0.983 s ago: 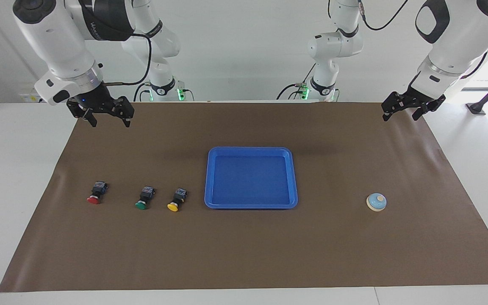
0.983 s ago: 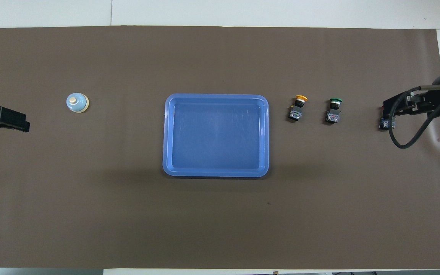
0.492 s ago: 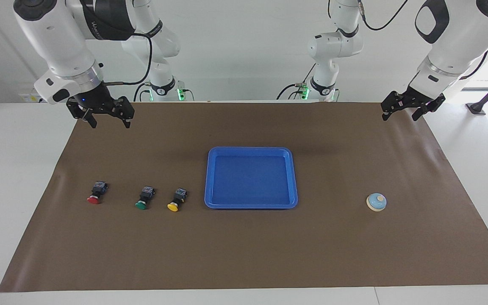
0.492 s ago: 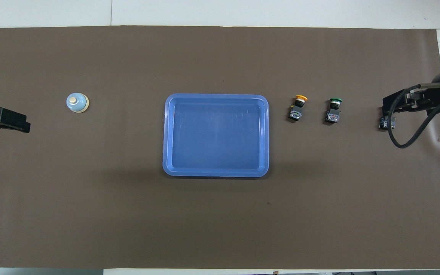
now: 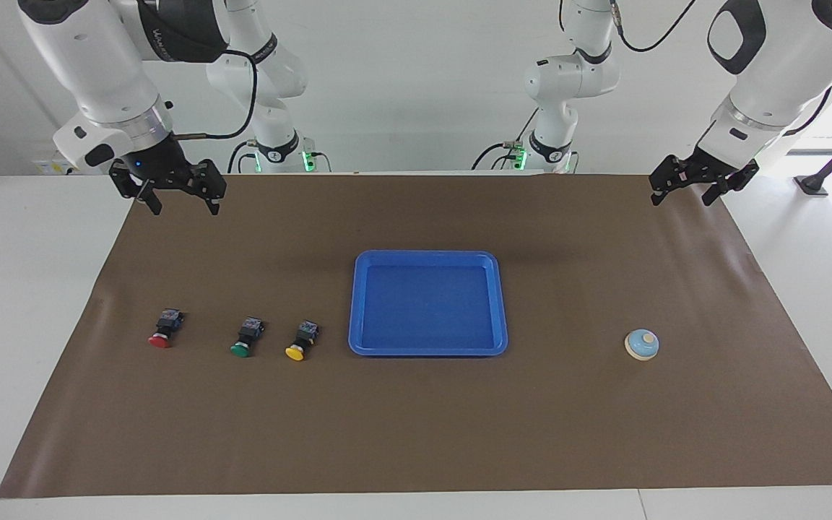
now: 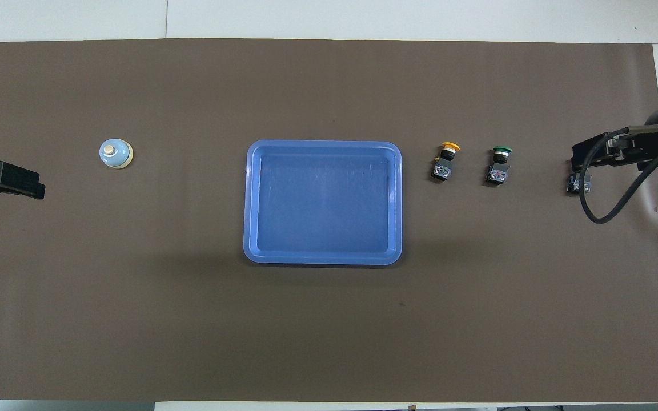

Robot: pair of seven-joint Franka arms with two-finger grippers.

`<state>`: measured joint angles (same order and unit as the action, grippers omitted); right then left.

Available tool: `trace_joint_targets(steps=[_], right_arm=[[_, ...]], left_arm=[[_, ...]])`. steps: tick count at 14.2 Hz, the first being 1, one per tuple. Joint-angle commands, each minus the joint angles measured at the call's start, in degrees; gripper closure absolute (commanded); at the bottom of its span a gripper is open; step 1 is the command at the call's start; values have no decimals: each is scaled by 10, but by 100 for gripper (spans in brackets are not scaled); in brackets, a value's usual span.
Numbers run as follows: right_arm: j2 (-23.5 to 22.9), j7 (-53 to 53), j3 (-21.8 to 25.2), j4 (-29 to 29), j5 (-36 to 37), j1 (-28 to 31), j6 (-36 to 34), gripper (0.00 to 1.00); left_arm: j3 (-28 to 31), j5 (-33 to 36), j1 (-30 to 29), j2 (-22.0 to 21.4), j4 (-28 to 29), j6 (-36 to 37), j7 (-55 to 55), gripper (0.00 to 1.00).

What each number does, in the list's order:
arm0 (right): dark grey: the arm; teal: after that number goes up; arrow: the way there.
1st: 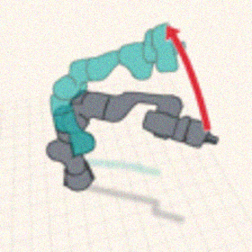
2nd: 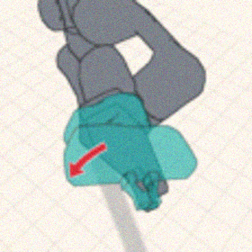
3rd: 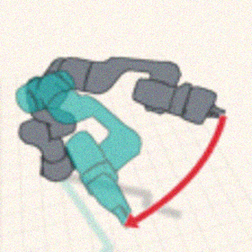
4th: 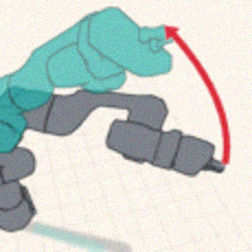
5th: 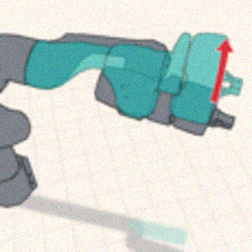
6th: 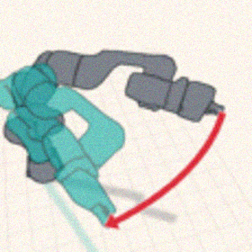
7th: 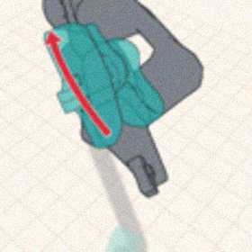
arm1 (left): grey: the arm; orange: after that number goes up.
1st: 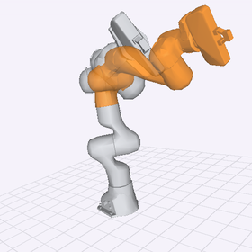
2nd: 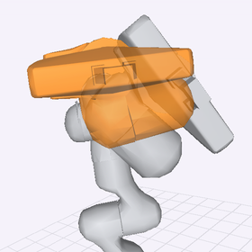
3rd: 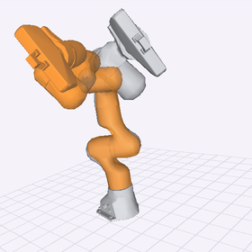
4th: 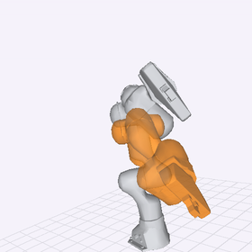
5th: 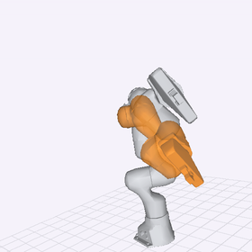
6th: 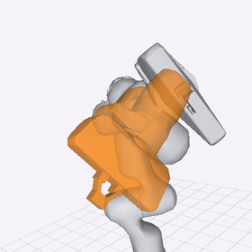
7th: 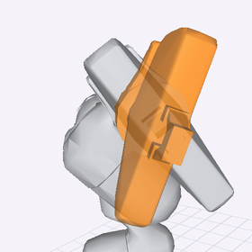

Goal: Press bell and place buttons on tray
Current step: 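Grasp the orange-topped button with the right gripper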

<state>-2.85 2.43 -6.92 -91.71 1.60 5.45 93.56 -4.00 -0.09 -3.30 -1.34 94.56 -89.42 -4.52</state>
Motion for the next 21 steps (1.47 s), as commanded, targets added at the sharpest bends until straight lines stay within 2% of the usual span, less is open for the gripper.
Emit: trace_joint_targets(steps=[1,5,8,13,21], right_arm=[[-30,12,-4,-17,-6,1,42,0],[-101,84,-5,-18,-6,-31,110,0],[-117,133,-4,-75,-5,-58,199,0],[-192,198,-3,-75,-3,-100,278,0],[-226,247,-3,-103,2,-115,348,0]], left_arm=[[6,-3,-3,-2,-5,7,-2,0],[6,-3,-3,-3,-6,7,-2,0],[7,-3,-2,-4,-6,7,-2,0],[7,-3,-3,-4,-6,7,-2,0],[7,-3,-3,-4,-6,7,-2,0]])
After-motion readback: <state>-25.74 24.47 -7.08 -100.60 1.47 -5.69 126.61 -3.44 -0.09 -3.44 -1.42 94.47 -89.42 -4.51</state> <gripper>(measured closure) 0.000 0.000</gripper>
